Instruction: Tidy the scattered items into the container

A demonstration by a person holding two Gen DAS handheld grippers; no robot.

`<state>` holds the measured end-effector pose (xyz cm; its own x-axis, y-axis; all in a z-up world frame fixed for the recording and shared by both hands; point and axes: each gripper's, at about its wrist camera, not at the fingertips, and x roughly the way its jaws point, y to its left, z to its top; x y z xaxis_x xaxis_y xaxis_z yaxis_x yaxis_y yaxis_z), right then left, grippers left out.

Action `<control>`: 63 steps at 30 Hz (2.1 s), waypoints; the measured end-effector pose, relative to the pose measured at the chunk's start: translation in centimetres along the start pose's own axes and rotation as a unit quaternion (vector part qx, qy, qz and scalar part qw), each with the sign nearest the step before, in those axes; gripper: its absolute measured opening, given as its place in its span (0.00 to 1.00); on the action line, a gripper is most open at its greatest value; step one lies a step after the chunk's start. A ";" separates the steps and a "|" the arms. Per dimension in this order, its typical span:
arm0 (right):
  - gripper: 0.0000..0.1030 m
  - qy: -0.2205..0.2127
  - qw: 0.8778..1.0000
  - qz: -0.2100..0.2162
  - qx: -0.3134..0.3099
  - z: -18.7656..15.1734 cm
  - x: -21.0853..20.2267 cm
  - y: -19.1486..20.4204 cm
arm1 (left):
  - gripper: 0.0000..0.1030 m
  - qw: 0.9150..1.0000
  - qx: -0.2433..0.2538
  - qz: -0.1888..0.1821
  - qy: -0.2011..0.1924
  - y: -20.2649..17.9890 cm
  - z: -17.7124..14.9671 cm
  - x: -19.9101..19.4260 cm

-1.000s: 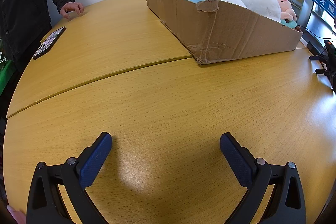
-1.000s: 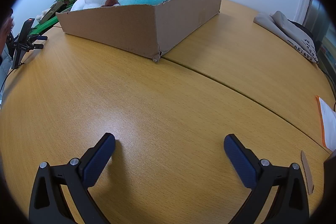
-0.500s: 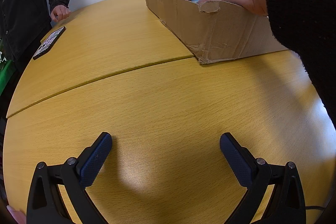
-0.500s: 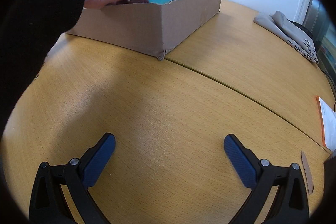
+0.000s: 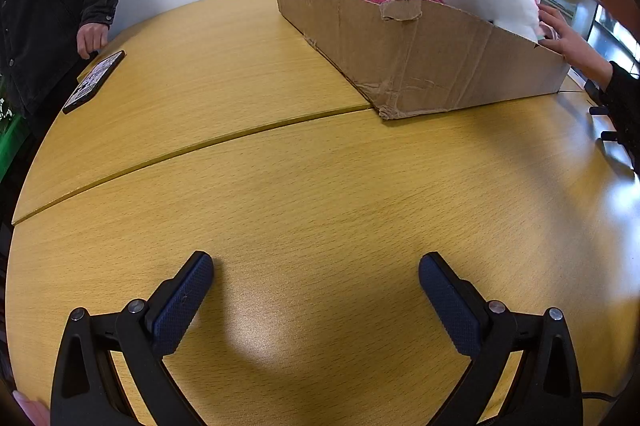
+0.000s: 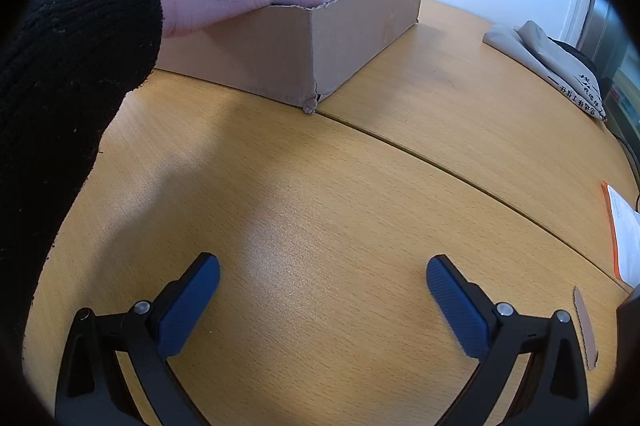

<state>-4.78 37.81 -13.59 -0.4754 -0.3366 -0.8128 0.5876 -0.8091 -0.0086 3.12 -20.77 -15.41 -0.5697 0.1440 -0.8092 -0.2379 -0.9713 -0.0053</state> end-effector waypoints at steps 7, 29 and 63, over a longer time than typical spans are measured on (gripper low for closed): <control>1.00 0.000 1.000 0.000 0.000 -0.1 0.0 0.1 | 1.00 1.000 0.000 0.000 0.000 0.0 0.0 0.0; 1.00 0.000 1.000 -0.001 -0.001 -0.1 -0.1 0.3 | 1.00 1.000 -0.002 0.001 -0.001 -0.1 0.0 -0.3; 1.00 0.000 1.000 -0.002 -0.001 -0.4 -0.4 0.7 | 1.00 1.000 -0.003 0.001 -0.002 -0.2 -0.5 -0.8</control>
<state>-3.88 37.54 -13.51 -0.4769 -0.3336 -0.8132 0.5877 -0.8090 -0.0128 4.05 -20.78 -15.07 -0.5734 0.1430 -0.8067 -0.2328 -0.9725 -0.0069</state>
